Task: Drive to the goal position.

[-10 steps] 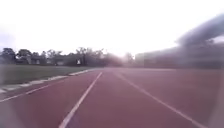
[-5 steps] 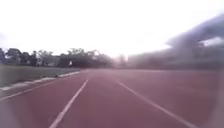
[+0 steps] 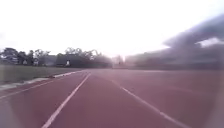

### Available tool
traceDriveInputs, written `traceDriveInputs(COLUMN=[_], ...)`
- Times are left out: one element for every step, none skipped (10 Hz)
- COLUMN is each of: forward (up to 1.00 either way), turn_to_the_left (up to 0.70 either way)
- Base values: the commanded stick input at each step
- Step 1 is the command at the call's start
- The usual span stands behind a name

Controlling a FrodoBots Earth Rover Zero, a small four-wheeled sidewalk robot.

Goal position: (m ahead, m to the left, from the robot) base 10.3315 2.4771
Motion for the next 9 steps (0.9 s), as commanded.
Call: traceDriveInputs(forward=[0.70, 0.70, 0.70, 0.70, 0.70, 0.70, 0.70, 0.70, 0.70], turn_to_the_left=[0.00, 0.00, 0.00, 0.00, 0.00, 0.00, 0.00, 0.00, 0.00])
